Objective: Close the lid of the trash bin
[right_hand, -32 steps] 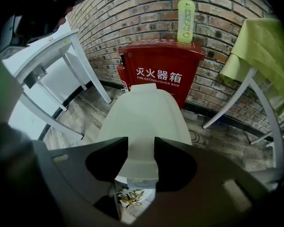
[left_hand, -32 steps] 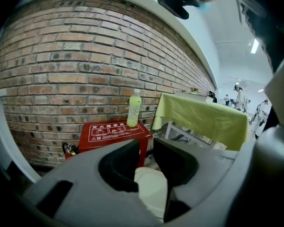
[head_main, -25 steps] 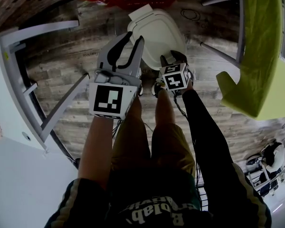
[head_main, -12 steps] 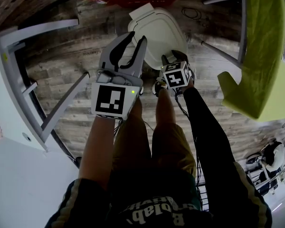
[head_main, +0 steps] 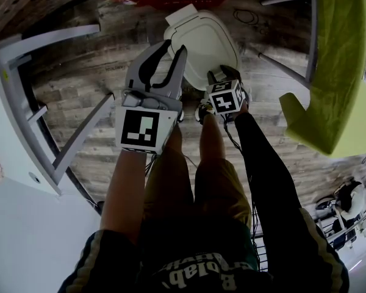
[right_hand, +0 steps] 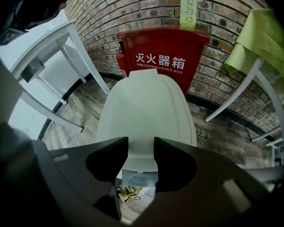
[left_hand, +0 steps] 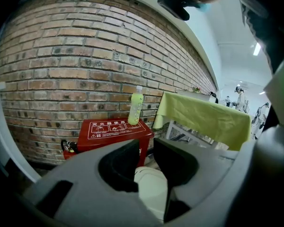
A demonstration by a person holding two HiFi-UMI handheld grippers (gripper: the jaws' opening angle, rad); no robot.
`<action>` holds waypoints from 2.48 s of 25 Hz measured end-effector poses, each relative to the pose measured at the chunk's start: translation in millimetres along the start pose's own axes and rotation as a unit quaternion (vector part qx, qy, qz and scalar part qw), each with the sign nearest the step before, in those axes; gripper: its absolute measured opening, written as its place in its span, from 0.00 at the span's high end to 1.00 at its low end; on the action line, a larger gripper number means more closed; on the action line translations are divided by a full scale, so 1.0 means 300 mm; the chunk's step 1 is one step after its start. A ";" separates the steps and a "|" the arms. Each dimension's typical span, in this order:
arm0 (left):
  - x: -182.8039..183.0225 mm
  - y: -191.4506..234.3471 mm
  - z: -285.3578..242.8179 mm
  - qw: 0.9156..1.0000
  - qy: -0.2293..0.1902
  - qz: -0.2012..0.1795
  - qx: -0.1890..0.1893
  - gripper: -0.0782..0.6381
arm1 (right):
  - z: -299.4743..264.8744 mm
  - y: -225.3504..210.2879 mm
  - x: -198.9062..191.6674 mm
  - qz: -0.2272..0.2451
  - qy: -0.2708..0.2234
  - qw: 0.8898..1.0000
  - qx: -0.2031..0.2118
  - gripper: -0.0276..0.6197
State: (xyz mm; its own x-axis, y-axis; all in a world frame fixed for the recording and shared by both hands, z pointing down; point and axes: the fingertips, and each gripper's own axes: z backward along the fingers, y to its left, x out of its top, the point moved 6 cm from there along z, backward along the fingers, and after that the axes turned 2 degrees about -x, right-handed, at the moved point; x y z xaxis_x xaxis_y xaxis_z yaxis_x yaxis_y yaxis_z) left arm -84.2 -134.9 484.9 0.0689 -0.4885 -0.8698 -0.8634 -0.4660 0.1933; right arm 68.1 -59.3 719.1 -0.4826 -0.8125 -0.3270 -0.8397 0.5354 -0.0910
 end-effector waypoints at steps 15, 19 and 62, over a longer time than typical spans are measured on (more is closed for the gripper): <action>0.004 0.001 -0.012 1.000 0.003 -0.002 -0.005 0.75 | -0.014 0.022 -0.025 0.050 -0.008 0.999 0.021 0.60; 0.003 -0.006 -0.020 1.000 0.005 -0.004 -0.007 0.75 | -0.016 0.020 -0.022 0.031 -0.009 0.999 0.022 0.60; 0.007 -0.048 -0.006 1.000 0.007 -0.009 -0.010 0.73 | 0.125 -0.085 0.118 -0.040 -0.134 0.990 -0.020 0.64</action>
State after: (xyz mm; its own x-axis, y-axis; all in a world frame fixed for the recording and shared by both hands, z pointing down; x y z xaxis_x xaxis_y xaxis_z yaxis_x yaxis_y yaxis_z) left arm -70.6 -130.6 481.1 0.0916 -0.4892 -0.8673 -0.8514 -0.4902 0.1865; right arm 81.8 -93.0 674.6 -0.3357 -0.7591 -0.5577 -0.8843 0.4580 -0.0911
